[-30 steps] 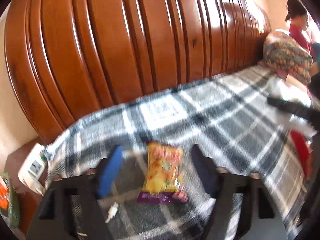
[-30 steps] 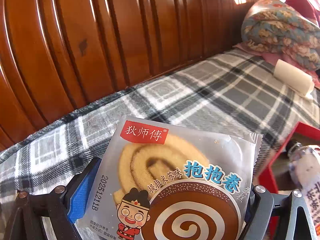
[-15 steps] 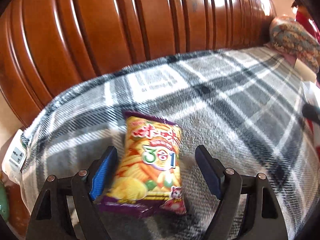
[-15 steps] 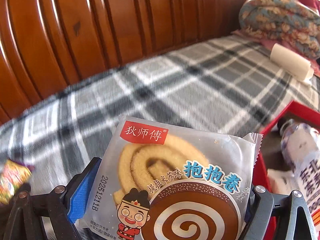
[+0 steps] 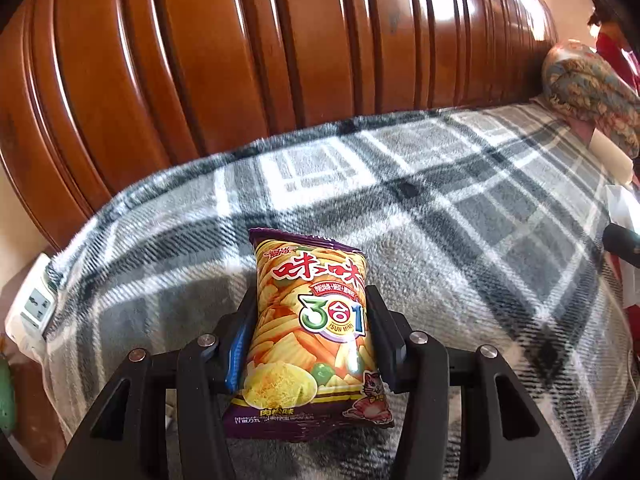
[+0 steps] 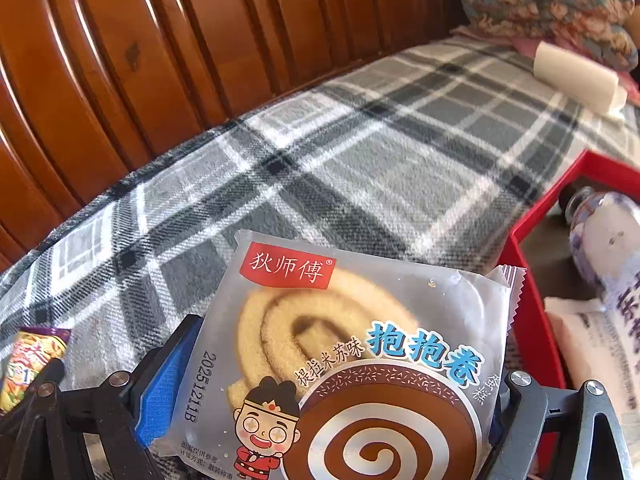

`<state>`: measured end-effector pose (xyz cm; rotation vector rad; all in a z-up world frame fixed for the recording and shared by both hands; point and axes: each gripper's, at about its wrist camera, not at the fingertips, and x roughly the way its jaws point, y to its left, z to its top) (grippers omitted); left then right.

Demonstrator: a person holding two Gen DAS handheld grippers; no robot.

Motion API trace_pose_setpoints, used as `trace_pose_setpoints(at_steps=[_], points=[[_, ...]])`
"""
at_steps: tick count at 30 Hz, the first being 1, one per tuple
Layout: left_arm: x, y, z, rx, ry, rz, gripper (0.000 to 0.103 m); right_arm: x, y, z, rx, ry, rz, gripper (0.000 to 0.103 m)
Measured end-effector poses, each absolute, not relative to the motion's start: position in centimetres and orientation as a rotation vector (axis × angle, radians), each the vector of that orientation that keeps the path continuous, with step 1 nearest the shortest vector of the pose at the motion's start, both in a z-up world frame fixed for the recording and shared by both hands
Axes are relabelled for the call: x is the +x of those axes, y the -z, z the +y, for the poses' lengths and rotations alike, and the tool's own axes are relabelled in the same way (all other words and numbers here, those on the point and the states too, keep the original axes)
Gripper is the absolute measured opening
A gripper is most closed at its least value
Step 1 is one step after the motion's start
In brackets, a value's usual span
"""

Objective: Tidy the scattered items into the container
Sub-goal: 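Lift the chip bag and swirl-cake packet and carry both toward the red box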

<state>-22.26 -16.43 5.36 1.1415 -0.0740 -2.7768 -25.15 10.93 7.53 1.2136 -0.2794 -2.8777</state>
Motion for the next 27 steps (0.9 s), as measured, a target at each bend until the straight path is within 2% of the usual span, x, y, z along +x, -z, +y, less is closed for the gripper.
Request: trace_pose_setpoints(at_steps=[6, 13, 22, 27], points=[[-21.2, -8.5, -15.6, 1.060, 2.857, -0.032, 0.054, -24.2, -9.3, 10.8, 1.156, 2.890, -0.275, 0.095], [-20.3, -11.7, -10.8, 0.985, 2.977, -0.180, 0.054, -22.2, -11.8, 12.1, 1.065, 3.002, -0.139, 0.095], [-19.8, -13.2, -1.8, 1.017, 3.148, -0.294, 0.054, -19.8, -12.9, 18.6, 1.081, 3.125, -0.256, 0.095], [-19.6, -13.8, 4.1, 1.060, 3.258, -0.290, 0.054, -17.9, -13.0, 24.1, 1.141, 3.191, -0.337, 0.095]])
